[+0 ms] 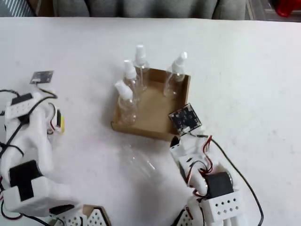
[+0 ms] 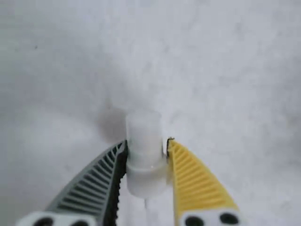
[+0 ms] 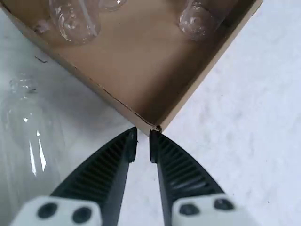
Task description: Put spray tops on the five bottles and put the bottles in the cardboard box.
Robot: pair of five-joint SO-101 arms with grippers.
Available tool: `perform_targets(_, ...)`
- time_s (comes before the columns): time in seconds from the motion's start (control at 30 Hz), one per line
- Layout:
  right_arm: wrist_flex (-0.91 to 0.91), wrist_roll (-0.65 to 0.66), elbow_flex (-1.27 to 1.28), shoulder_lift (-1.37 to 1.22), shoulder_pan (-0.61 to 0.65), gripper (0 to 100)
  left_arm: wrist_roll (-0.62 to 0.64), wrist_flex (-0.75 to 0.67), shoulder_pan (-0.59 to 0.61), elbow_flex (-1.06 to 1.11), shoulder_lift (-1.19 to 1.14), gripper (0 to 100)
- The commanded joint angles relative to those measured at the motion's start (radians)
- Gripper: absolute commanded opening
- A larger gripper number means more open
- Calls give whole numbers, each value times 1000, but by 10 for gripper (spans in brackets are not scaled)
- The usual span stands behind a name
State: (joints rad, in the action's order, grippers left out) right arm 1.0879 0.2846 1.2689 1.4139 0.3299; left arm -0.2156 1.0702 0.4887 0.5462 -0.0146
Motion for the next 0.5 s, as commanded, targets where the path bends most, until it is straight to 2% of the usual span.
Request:
perform_targets(0.0,15,52,-112,-1,45,17,52,-109,50,21,54,23)
perform_targets(0.1,59,114,-176,-2,97,17,83,-129,74,21,47,23)
perform_targets(0.23,147,123,-272,-56,217,17,87,-150,76,21,42,24)
perform_targets(0.47,282,117,-532,-472,344,18,87,-173,73,25,41,24)
